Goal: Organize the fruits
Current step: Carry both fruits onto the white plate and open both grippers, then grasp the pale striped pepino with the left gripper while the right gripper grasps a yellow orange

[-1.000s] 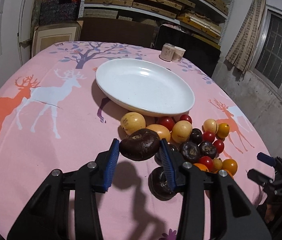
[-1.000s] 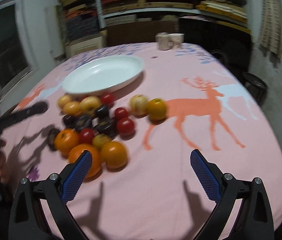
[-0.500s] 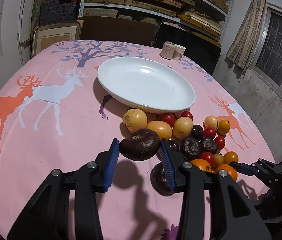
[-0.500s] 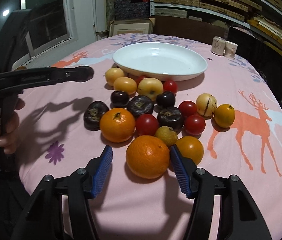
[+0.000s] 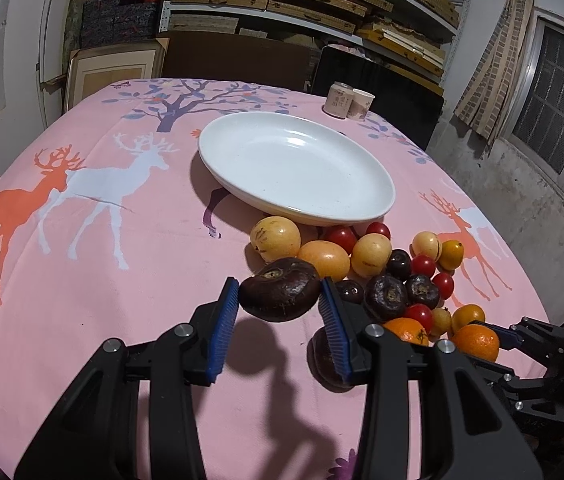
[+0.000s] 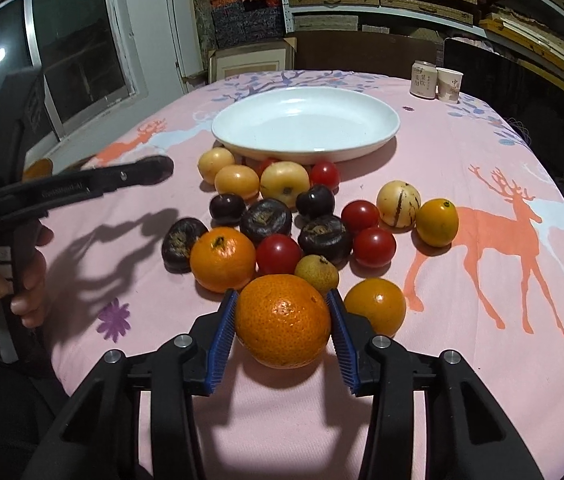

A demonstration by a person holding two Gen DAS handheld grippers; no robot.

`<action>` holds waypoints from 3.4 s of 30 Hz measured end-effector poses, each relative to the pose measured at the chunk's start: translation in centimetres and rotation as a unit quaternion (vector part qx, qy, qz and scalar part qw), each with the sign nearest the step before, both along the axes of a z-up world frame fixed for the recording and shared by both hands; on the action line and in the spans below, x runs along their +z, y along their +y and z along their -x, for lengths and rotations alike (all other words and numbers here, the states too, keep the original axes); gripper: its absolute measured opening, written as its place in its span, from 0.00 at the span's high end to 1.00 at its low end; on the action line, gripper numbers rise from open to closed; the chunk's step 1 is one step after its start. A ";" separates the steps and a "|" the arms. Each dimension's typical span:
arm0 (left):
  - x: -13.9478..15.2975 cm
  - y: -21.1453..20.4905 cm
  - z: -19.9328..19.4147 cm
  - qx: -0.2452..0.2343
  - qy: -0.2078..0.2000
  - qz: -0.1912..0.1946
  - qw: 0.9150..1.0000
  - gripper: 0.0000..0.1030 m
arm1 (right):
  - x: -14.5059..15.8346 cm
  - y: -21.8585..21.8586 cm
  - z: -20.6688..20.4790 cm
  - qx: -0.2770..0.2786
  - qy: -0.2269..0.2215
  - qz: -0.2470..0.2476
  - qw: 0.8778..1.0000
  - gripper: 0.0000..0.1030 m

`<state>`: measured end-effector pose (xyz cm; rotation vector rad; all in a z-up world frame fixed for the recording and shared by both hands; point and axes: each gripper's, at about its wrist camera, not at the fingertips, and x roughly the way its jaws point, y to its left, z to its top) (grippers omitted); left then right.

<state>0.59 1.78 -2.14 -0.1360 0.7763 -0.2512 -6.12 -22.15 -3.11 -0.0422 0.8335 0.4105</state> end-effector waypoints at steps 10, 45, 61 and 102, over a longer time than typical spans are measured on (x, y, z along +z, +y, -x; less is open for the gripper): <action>0.0 0.3 -0.1 0.003 -0.003 0.000 1.000 0.60 | 0.9 -0.4 -0.5 0.000 -0.001 -0.024 1.000 0.56; -1.6 -2.7 -26.7 -0.010 0.081 -0.083 0.993 0.31 | 0.4 3.4 -34.2 -0.069 0.123 -0.071 0.987 0.43; 0.9 -0.5 -8.5 -0.048 0.002 -0.079 0.996 0.10 | 4.0 -6.4 -13.9 -0.106 -0.024 -0.142 0.984 0.29; -0.2 0.8 -5.6 0.000 -0.056 0.031 0.998 0.60 | -1.4 -7.5 -8.8 -0.174 0.028 -0.023 0.984 0.47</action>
